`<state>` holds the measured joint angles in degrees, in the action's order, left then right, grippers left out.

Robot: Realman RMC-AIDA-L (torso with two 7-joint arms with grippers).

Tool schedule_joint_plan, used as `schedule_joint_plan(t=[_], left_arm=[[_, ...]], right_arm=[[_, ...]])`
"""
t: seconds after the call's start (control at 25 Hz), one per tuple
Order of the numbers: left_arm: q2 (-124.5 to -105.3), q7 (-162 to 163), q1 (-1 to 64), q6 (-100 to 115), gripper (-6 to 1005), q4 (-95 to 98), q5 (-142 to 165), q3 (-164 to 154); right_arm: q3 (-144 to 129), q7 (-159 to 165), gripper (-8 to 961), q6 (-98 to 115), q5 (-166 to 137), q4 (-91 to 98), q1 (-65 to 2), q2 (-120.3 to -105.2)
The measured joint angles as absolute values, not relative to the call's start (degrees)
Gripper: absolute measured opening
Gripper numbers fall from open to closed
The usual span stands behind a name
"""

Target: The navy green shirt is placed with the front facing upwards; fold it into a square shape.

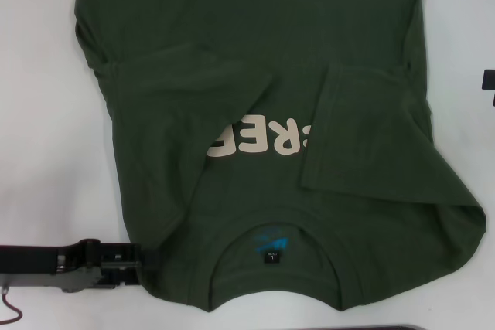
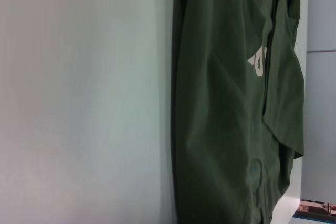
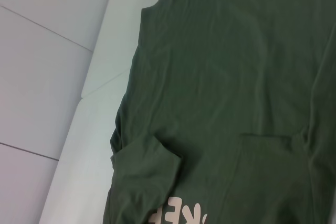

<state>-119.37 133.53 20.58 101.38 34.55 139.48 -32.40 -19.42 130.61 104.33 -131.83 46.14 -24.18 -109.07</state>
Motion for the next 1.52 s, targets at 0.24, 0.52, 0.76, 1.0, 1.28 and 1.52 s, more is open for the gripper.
schedule_joint_plan(t=[0.24, 0.52, 0.76, 1.0, 1.28, 1.52], left_arm=[[-119.42, 133.63, 21.15, 100.59, 688, 34.54, 139.26, -32.23], [-119.83, 133.88, 22.06, 100.01, 688, 34.54, 139.04, -32.01], [-120.52, 133.92, 23.02, 99.37, 689, 34.54, 139.05, -32.02], [-120.65, 134.94, 23.1, 97.46, 673, 34.37, 139.04, -31.85], [-120.55, 133.71, 23.84, 99.1, 503, 34.54, 138.47, -31.78], [-119.85, 133.05, 23.92, 99.84, 252, 34.78, 138.56, -32.06]], right_arm=[[-19.42, 130.67, 876, 104.39, -131.83, 46.14, -24.22, -109.07], [-19.42, 130.69, 875, 104.42, -131.83, 46.14, -24.43, -109.13], [-19.42, 130.69, 875, 104.49, -131.83, 46.14, -24.68, -109.16], [-19.36, 130.69, 874, 104.57, -131.83, 46.14, -24.64, -109.12], [-19.17, 130.69, 873, 105.14, -131.39, 46.04, -24.54, -109.07], [-18.8, 130.69, 872, 105.32, -129.79, 45.23, -24.2, -108.77]])
